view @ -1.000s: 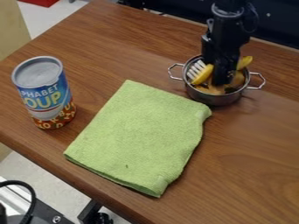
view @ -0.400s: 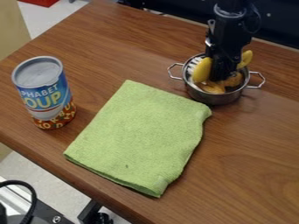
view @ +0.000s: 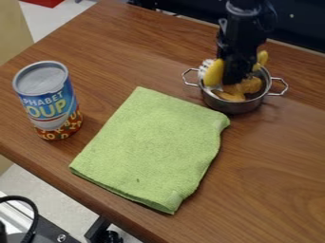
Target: Moved the yellow brush from the silver pot to the right side of the mint green cloth .
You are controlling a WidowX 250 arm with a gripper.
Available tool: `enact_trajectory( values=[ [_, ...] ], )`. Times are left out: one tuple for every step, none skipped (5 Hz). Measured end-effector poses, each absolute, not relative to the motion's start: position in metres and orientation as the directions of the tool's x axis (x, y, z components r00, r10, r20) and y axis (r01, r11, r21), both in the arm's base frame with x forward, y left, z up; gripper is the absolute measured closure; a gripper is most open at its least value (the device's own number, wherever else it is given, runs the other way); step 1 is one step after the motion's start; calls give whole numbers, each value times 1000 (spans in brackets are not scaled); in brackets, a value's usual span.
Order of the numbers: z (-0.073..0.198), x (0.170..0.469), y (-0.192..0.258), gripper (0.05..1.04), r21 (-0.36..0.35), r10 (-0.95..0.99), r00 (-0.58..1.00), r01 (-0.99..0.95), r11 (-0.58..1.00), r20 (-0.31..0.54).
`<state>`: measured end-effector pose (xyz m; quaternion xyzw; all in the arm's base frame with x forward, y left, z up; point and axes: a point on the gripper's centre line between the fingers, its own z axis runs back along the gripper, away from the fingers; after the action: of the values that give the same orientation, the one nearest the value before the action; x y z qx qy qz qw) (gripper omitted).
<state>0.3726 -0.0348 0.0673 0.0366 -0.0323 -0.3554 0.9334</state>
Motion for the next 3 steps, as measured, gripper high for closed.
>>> enact_trajectory(
  values=[
    [80,370,-34,802,87,-641,766,636,767,50],
    [84,371,-33,802,98,-607,793,601,793,51],
    [106,358,-41,802,109,-498,865,490,865,61]
  ],
)
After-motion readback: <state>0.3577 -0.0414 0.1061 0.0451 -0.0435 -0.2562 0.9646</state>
